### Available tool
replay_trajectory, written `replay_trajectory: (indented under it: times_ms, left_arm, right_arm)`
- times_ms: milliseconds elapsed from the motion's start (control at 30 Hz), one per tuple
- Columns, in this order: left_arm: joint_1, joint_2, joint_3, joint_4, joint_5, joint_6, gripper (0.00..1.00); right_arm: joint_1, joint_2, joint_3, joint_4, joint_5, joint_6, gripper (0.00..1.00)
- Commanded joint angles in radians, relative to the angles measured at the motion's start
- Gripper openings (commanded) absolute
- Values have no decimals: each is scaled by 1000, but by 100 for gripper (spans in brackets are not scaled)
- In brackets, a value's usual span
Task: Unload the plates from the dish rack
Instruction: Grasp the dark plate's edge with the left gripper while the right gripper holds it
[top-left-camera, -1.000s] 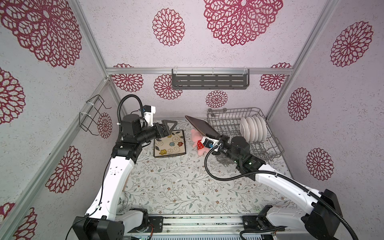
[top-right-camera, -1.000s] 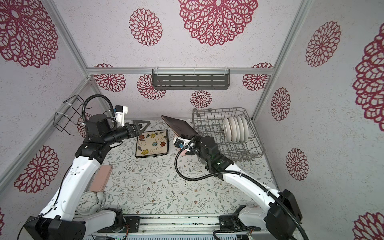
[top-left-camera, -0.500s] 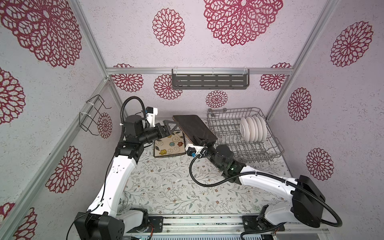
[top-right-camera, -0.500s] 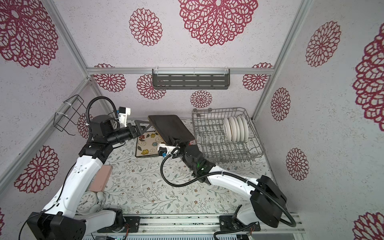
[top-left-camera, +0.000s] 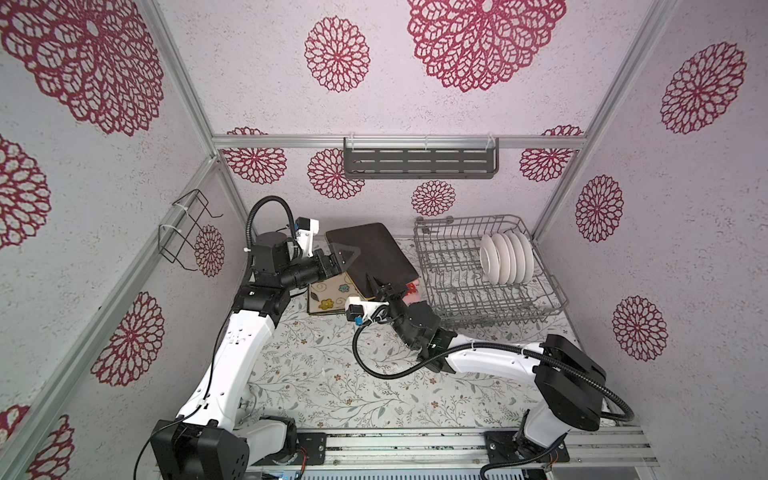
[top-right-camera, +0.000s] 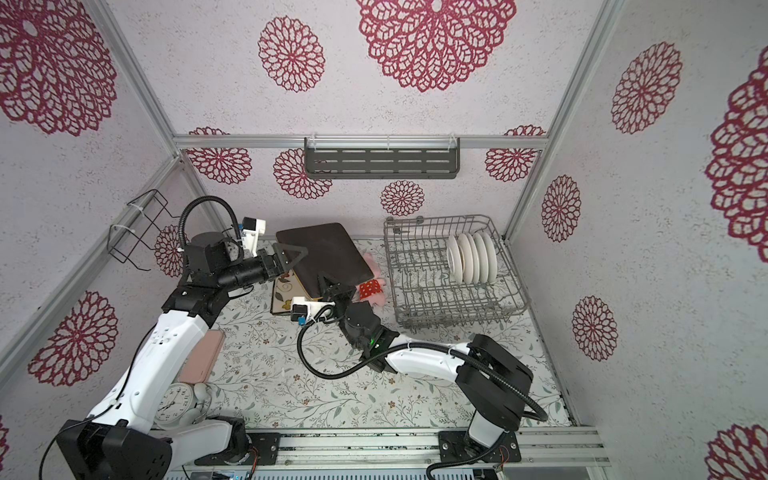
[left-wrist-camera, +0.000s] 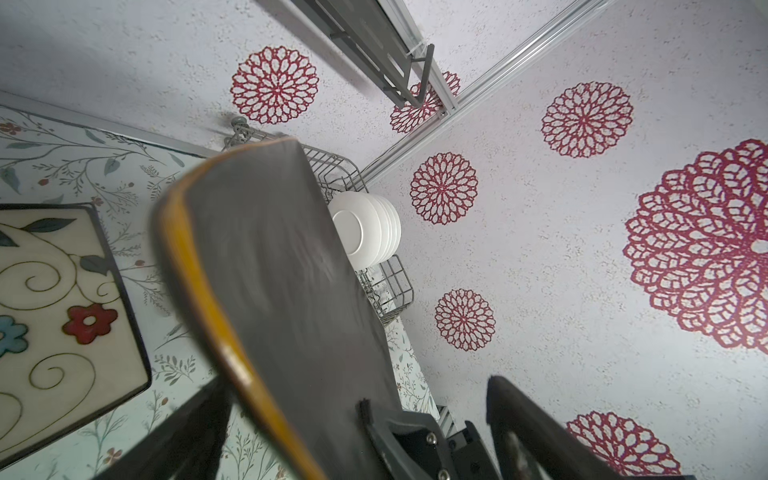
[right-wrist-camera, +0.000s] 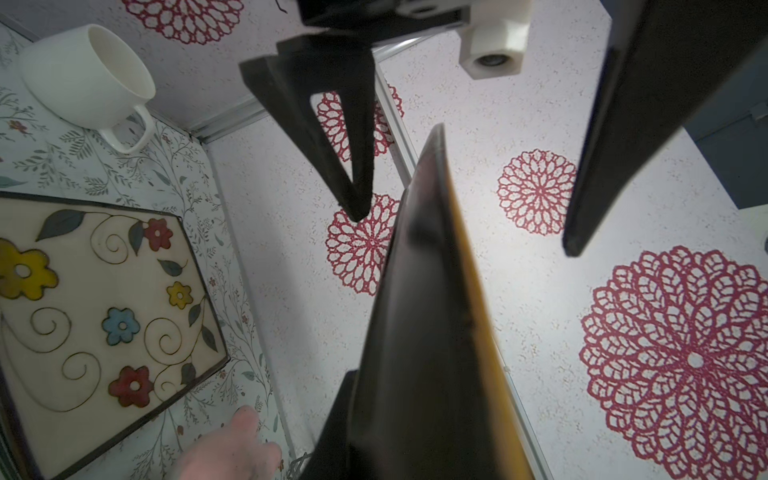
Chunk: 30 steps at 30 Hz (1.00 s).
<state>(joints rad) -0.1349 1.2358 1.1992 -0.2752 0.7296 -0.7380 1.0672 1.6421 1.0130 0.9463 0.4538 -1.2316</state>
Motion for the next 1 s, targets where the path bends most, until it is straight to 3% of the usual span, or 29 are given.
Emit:
replay_trajectory:
  times_ms: [0, 200, 533, 633, 700, 733, 767, 967]
  left_arm:
    - [-6, 9, -3, 7, 14, -8, 97]
    - [-5, 23, -6, 18, 25, -8, 100]
    - [-8, 33, -17, 76, 81, -23, 80]
    - [-9, 41, -12, 79, 95, -24, 66]
    - [-11, 44, -10, 66, 81, -25, 20]
    - [-11, 44, -7, 52, 66, -19, 4]
    - [-12, 42, -7, 46, 55, -14, 0]
    - [-14, 33, -11, 48, 42, -12, 0]
  right_arm:
    - [15, -45, 93, 324, 58, -70, 0]
    - [39, -17, 122, 345, 73, -93, 0]
    - [74, 40, 172, 379, 106, -153, 0]
    - [80, 52, 180, 394, 109, -162, 0]
    - [82, 59, 184, 397, 109, -167, 0]
    - [83, 62, 186, 401, 108, -170, 0]
    - [83, 64, 188, 402, 107, -172, 0]
    - [85, 70, 193, 404, 109, -180, 0]
